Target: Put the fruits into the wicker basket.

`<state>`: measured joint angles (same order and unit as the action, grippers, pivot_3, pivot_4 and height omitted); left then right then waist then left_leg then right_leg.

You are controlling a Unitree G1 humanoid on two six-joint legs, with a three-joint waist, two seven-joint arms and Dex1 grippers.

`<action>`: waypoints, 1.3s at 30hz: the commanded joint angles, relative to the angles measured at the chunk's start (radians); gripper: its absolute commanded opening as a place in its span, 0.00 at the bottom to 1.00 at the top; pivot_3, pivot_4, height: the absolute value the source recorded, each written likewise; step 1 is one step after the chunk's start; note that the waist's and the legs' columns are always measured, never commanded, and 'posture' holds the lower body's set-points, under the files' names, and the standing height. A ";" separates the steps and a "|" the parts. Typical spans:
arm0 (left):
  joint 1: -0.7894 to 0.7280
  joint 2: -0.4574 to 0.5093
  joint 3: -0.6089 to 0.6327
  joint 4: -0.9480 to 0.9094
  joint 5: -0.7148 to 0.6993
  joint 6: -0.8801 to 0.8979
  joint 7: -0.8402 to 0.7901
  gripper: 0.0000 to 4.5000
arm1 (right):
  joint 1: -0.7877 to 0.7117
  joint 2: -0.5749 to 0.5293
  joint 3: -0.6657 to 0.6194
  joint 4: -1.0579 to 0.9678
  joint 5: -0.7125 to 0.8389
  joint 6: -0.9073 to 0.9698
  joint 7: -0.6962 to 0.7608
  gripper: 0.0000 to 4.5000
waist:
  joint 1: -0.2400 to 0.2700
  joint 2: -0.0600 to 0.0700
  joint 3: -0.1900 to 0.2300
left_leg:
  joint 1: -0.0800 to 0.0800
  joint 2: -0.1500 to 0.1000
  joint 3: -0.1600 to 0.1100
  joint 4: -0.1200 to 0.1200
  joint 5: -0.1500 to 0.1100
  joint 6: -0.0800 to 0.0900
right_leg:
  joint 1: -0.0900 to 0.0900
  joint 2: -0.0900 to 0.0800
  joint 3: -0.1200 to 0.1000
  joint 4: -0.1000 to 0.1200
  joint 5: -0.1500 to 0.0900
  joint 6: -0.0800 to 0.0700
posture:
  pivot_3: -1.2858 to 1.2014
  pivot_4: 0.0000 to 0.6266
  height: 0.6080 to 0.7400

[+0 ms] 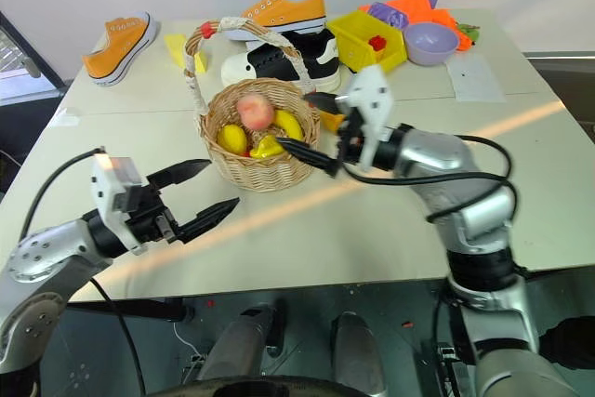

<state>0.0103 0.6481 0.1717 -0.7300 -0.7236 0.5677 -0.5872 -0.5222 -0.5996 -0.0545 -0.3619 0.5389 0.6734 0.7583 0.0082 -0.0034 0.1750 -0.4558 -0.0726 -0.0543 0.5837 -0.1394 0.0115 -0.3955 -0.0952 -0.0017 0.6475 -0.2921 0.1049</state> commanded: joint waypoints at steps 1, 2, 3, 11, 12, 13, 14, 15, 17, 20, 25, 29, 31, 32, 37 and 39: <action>-0.036 -0.009 -0.035 -0.011 0.010 0.003 0.012 1.00 | -0.002 -0.059 0.008 0.170 -0.138 -0.089 -0.024 0.98 | -0.003 0.000 0.000 | 0.002 0.000 0.000 0.000 0.000 0.000 | 0.002 0.000 0.000 0.000 0.000 0.000 | 0.52 0.24 1.00; -0.043 -0.010 -0.042 -0.007 0.011 0.003 0.011 1.00 | -0.009 -0.061 0.020 0.216 -0.164 -0.111 -0.030 0.98 | -0.004 0.000 0.000 | 0.003 0.000 0.001 0.000 0.000 0.000 | 0.003 0.000 0.000 0.000 0.000 0.000 | 0.52 0.24 1.00; -0.049 -0.010 -0.050 -0.004 0.015 0.003 0.009 1.00 | -0.022 -0.056 0.032 0.269 -0.190 -0.140 -0.032 0.98 | -0.005 0.000 0.000 | 0.005 0.001 0.001 0.000 0.000 0.000 | 0.004 0.000 0.000 -0.001 0.000 0.000 | 0.52 0.24 1.00; -0.163 -0.049 -0.096 0.024 0.011 0.080 0.085 1.00 | -0.299 0.093 0.151 0.926 -0.410 -0.463 -0.051 0.98 | -0.021 0.000 0.001 | 0.005 0.001 0.001 -0.001 0.002 0.002 | 0.004 0.002 0.000 0.000 0.000 0.001 | 0.52 0.24 1.00; -0.167 -0.054 -0.101 0.020 0.014 0.089 0.096 1.00 | -0.338 0.113 0.153 1.001 -0.422 -0.495 -0.054 0.98 | -0.021 -0.001 0.001 | 0.005 0.001 0.001 -0.001 0.002 0.002 | 0.004 0.002 0.000 0.000 0.001 0.003 | 0.52 0.24 1.00; -0.169 -0.057 -0.104 0.017 0.014 0.097 0.105 1.00 | -0.371 0.129 0.154 1.067 -0.435 -0.525 -0.057 0.98 | -0.021 0.000 0.001 | 0.005 0.001 0.001 -0.001 0.002 0.002 | 0.004 0.002 0.000 0.000 0.002 0.004 | 0.52 0.24 1.00; -0.170 -0.060 -0.106 0.015 0.016 0.102 0.111 1.00 | -0.399 0.142 0.154 1.122 -0.445 -0.550 -0.058 0.98 | -0.021 -0.001 0.001 | 0.005 0.001 0.001 -0.001 0.002 0.002 | 0.004 0.003 0.000 0.000 0.002 0.004 | 0.52 0.24 1.00; -0.171 -0.062 -0.107 0.013 0.017 0.104 0.113 1.00 | -0.417 0.149 0.153 1.160 -0.454 -0.571 -0.056 0.98 | -0.021 -0.001 0.001 | 0.005 0.001 0.001 -0.001 0.002 0.002 | 0.004 0.004 0.000 0.000 0.002 0.004 | 0.52 0.24 1.00; -0.168 -0.065 -0.110 0.009 0.023 0.108 0.120 1.00 | -0.461 0.172 0.148 1.255 -0.467 -0.607 -0.055 0.98 | -0.020 -0.001 0.001 | 0.005 0.001 0.000 -0.001 0.002 0.002 | 0.005 0.005 0.000 0.000 0.002 0.004 | 0.52 0.24 1.00; -0.166 -0.067 -0.110 0.006 0.025 0.110 0.126 1.00 | -0.504 0.196 0.129 1.360 -0.460 -0.625 -0.031 0.98 | -0.022 -0.001 0.001 | 0.007 0.001 0.000 -0.001 0.002 0.002 | 0.006 0.006 0.000 0.000 0.002 0.003 | 0.52 0.24 1.00; -0.155 -0.061 -0.103 0.004 0.031 0.107 0.127 1.00 | -0.522 0.202 0.105 1.424 -0.461 -0.648 -0.030 0.70 | -0.021 -0.001 0.001 | 0.007 0.001 0.000 -0.001 0.002 0.001 | 0.006 0.006 0.000 0.001 0.002 0.003 | 0.52 0.24 1.00; -0.152 -0.059 -0.100 0.006 0.036 0.104 0.126 1.00 | -0.490 0.176 0.089 1.362 -0.461 -0.671 -0.021 0.44 | -0.023 0.000 0.001 | 0.008 0.001 0.000 -0.002 0.002 0.001 | 0.006 0.006 0.000 0.001 0.002 0.003 | 0.52 0.24 1.00; -0.145 -0.055 -0.090 0.014 0.041 0.098 0.121 1.00 | -0.444 0.139 0.082 1.260 -0.455 -0.649 -0.003 0.44 | -0.019 0.000 0.002 | 0.008 0.001 0.000 -0.002 0.002 0.001 | 0.005 0.006 0.001 0.001 0.002 0.003 | 0.52 0.24 1.00; -0.140 -0.052 -0.084 0.018 0.046 0.094 0.120 1.00 | -0.414 0.119 0.077 1.189 -0.448 -0.626 0.004 0.44 | -0.018 0.000 0.002 | 0.008 0.001 0.000 -0.002 0.003 0.001 | 0.005 0.006 0.001 0.001 0.002 0.003 | 0.52 0.24 1.00; -0.105 -0.024 -0.023 0.062 0.079 0.051 0.088 1.00 | -0.126 -0.050 0.027 0.582 -0.337 -0.394 0.126 0.44 | -0.004 0.001 0.002 | 0.007 0.001 0.000 -0.004 0.002 0.001 | 0.004 0.003 0.001 0.000 0.001 0.002 | 0.52 0.24 1.00; -0.089 -0.015 0.007 0.087 0.094 0.013 0.062 1.00 | -0.022 -0.109 -0.003 0.384 -0.266 -0.294 0.164 0.44 | -0.003 0.001 0.002 | 0.007 0.001 0.000 -0.004 0.002 0.001 | 0.004 0.002 0.001 0.000 0.000 0.001 | 0.52 0.24 1.00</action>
<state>-0.0823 0.6257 0.1383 -0.6412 -0.6413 0.6256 -0.5060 -0.5510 -0.6848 -0.0210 0.1763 0.2079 0.3220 0.8887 0.0053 -0.0024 0.1770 -0.4491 -0.0716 -0.0544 0.5792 -0.1372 0.0124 -0.3924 -0.0932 -0.0004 0.6480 -0.2922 0.1054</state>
